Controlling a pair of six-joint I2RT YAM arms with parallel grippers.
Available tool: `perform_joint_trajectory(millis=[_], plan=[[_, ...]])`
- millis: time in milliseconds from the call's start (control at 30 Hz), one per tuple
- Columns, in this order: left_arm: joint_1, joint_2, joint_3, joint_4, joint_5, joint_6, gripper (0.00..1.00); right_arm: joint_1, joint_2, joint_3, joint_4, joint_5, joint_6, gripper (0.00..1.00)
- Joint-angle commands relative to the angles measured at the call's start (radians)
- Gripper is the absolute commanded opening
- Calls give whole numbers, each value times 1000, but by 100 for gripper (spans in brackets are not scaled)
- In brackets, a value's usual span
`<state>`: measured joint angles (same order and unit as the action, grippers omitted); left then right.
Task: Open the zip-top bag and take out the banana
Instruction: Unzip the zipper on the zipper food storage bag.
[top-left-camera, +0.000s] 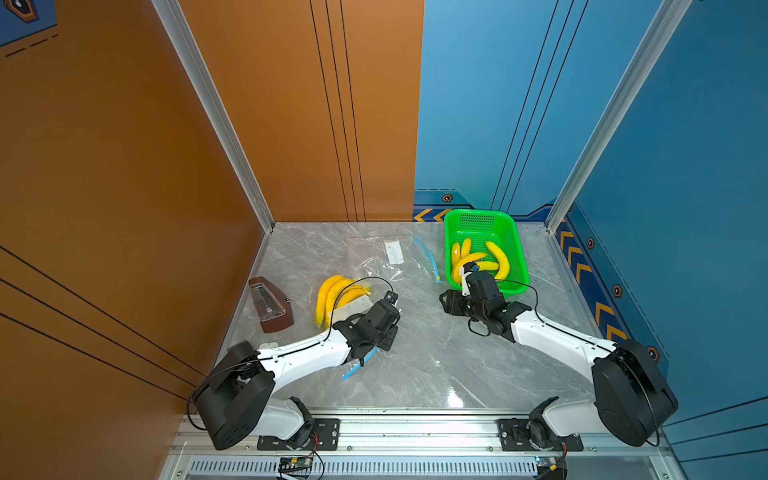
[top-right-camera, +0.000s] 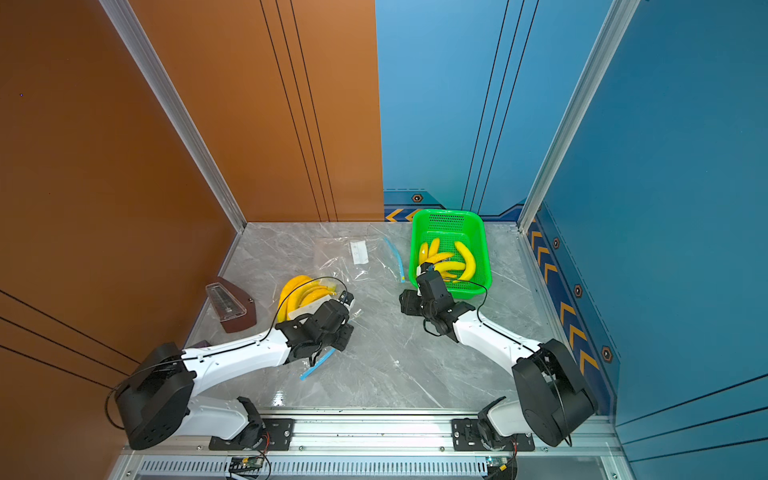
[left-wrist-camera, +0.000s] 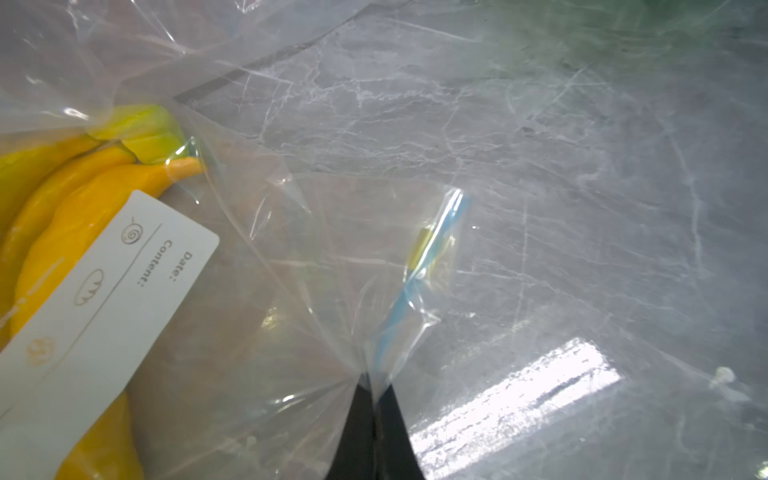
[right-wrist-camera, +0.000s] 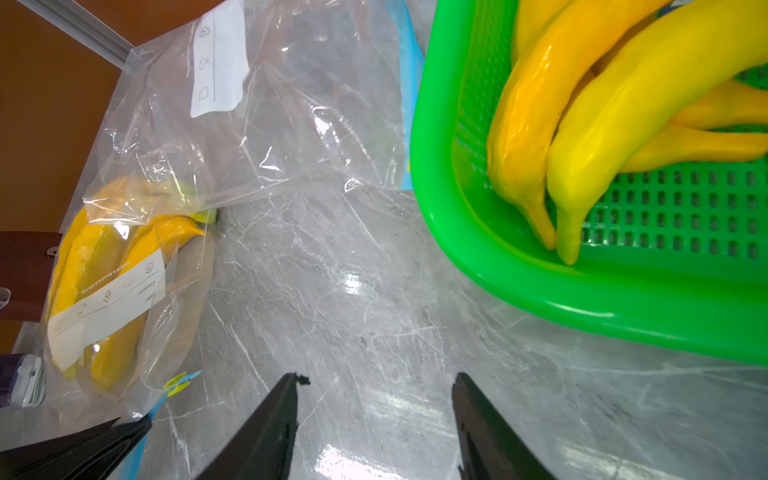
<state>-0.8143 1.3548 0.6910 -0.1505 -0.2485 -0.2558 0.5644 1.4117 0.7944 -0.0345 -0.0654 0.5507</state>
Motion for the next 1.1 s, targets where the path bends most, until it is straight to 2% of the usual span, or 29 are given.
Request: perform_joint_trajectory(millis=[0,100,267,433,667,967,1067], plan=[[-29,-62,-71,116,53,37,0,72,-10,49,-61,18,0,60],[-36,-111,-128,174,64,29,0,89,-4,32,-2,-59,55,59],[-37,-156,-163,182,73,29,0,112,49,11,137,-200,106,51],[-37,-188,-189,188,82,28,0,168,103,25,194,-237,103,50],[-22,-251,-211,192,166,40,0,194,156,44,259,-315,-35,55],[20,-254,-209,166,266,50,0,161,61,-46,303,-337,-168,57],[20,-250,-196,151,309,64,0,145,64,-54,326,-396,-179,57]])
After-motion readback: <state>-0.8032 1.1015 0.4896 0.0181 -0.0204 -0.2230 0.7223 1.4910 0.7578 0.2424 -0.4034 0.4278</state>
